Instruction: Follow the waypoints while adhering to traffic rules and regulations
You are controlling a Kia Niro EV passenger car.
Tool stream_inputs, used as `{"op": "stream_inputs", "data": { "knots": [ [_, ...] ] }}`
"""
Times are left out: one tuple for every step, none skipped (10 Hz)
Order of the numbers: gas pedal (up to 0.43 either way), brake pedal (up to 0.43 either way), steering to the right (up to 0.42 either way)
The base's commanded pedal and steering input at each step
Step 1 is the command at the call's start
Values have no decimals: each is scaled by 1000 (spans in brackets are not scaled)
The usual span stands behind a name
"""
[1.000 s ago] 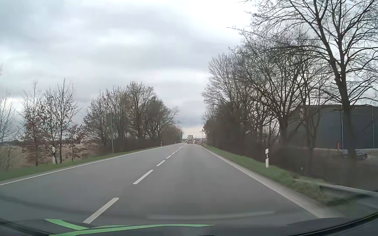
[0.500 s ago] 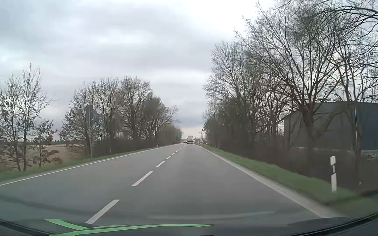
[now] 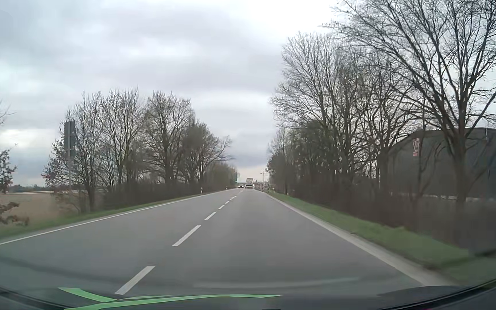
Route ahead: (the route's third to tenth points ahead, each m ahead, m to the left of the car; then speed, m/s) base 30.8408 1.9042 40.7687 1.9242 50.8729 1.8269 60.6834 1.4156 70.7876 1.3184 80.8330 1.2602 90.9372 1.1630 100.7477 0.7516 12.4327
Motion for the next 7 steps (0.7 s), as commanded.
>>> {"op": "stream_inputs", "data": {
  "knots": [
    [39,0,1],
    [39,0,1],
    [28,0,1],
    [28,0,1],
    [28,0,1],
    [28,0,1],
    [28,0,1]
  ]
}}
